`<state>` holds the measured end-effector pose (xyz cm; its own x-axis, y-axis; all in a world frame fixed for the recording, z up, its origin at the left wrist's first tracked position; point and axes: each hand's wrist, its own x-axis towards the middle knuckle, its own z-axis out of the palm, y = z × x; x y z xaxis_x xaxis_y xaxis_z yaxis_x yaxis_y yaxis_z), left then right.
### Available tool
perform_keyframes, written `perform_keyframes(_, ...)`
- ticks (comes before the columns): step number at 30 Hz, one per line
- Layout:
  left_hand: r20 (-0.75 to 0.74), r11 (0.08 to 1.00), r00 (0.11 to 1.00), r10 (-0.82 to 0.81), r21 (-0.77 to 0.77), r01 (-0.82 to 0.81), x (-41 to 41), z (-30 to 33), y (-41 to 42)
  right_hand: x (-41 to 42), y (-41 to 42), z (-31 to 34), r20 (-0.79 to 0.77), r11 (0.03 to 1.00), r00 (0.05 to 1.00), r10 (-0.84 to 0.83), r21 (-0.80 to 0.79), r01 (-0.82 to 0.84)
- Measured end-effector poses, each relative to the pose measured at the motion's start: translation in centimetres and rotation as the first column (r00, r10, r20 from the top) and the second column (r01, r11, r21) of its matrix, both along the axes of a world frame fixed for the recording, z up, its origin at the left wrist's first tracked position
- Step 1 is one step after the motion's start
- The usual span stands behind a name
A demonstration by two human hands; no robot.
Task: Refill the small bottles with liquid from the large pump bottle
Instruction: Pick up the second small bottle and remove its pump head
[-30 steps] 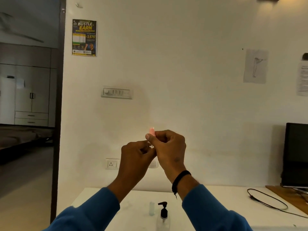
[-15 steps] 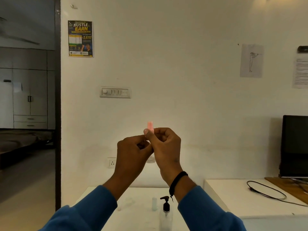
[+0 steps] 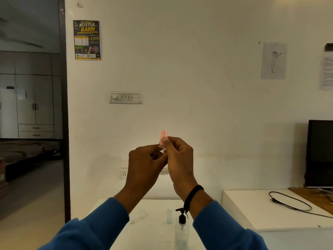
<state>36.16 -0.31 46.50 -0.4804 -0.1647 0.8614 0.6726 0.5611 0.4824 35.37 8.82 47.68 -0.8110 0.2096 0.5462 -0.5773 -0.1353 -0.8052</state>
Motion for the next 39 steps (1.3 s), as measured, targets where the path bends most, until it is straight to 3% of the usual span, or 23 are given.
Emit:
perform_keyframes(5, 0.026, 0.999, 0.999, -0.029, 0.036, 0.028, 0.11, -0.3, -0.11, 0.31, 0.27, -0.11, -0.012, 0.997, 0.997, 0.07, 0.015, -0.069)
perform_keyframes(10, 0.034, 1.0, 0.999, 0.028, -0.009, -0.027, -0.13, -0.63, 0.19, 0.06, 0.0, -0.57, -0.023, 0.998, 0.999, -0.03, 0.048, 0.031)
perform_keyframes(18, 0.032, 1.0, 0.999, 0.014, 0.024, -0.015, 0.07, -0.78, 0.24, 0.35, 0.1, -0.47, -0.02, 0.999, 0.999, 0.031, 0.043, -0.03)
perform_keyframes(24, 0.048, 1.0, 0.999, 0.008, 0.011, -0.009, 0.11, -0.49, 0.52, 0.2, -0.01, -0.65, -0.055, 0.996, 0.997, -0.062, 0.055, 0.065)
perform_keyframes(32, 0.046, 0.999, 0.999, 0.027, 0.03, -0.029, -0.07, -0.61, 0.26, 0.17, 0.13, -0.21, -0.034, 0.998, 0.999, 0.028, 0.065, -0.026)
perform_keyframes(39, 0.057, 0.999, 0.998, 0.036, 0.01, -0.037, -0.32, -0.33, 0.39, -0.25, 0.17, -0.33, -0.065, 0.993, 0.996, -0.06, 0.1, 0.066)
